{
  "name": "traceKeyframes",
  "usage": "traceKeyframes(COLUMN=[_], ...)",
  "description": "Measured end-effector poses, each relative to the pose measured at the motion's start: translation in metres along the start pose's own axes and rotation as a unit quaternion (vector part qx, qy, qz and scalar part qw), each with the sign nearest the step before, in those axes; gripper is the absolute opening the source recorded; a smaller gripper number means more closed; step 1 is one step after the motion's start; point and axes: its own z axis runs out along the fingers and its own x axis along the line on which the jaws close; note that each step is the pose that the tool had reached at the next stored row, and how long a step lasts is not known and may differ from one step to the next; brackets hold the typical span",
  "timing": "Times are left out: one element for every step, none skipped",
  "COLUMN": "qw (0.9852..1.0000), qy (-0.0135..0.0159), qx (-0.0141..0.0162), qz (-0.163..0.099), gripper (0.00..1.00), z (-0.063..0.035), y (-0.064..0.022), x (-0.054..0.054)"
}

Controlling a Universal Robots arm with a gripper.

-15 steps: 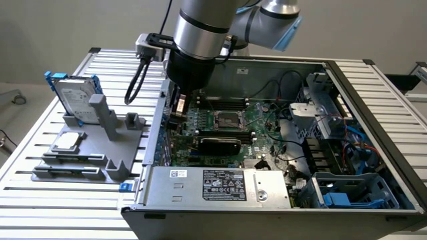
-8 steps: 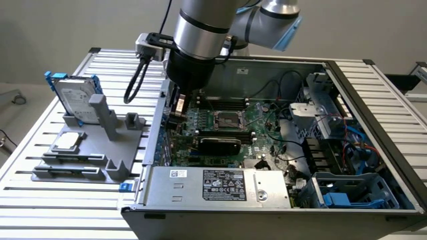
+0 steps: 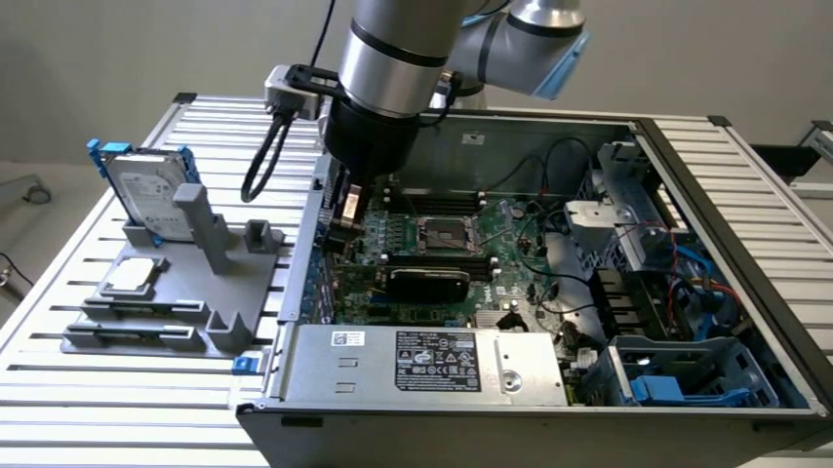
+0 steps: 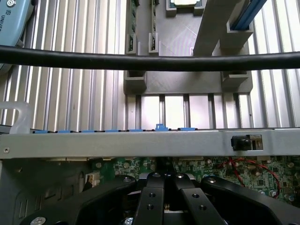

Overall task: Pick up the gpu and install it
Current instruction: 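Press down on the gpu until it lock into place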

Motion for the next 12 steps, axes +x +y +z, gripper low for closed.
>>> traceKeyframes(qw=[1.0000,1.0000,1.0000,1.0000,1.0000,1.0000,1.0000,1.0000,1.0000,1.0000,1.0000,1.0000], qy=[0.0001,0.0002,0.0003,0.0003,0.0002,0.0000,-0.0002,-0.0004,-0.0004,-0.0005,-0.0008,-0.0014], qx=[-0.0001,-0.0001,-0.0001,-0.0001,-0.0002,-0.0001,-0.0001,-0.0001,-0.0002,-0.0002,-0.0001,0.0001], qz=[0.000,0.001,0.001,0.001,0.002,0.002,0.002,0.002,0.003,0.003,0.003,0.003], gripper=[0.11,0.11,0.11,0.11,0.11,0.11,0.11,0.11,0.11,0.11,0.11,0.11], z=[0.0003,0.0007,0.0010,0.0014,0.0017,0.0020,0.0022,0.0023,0.0023,0.0020,0.0015,0.0005], y=[-0.0001,-0.0002,-0.0003,-0.0004,-0.0005,-0.0006,-0.0007,-0.0007,-0.0007,-0.0006,-0.0005,-0.0003], x=[0.0000,-0.0001,-0.0001,-0.0001,-0.0001,-0.0001,-0.0002,-0.0002,-0.0002,-0.0002,-0.0002,-0.0001])
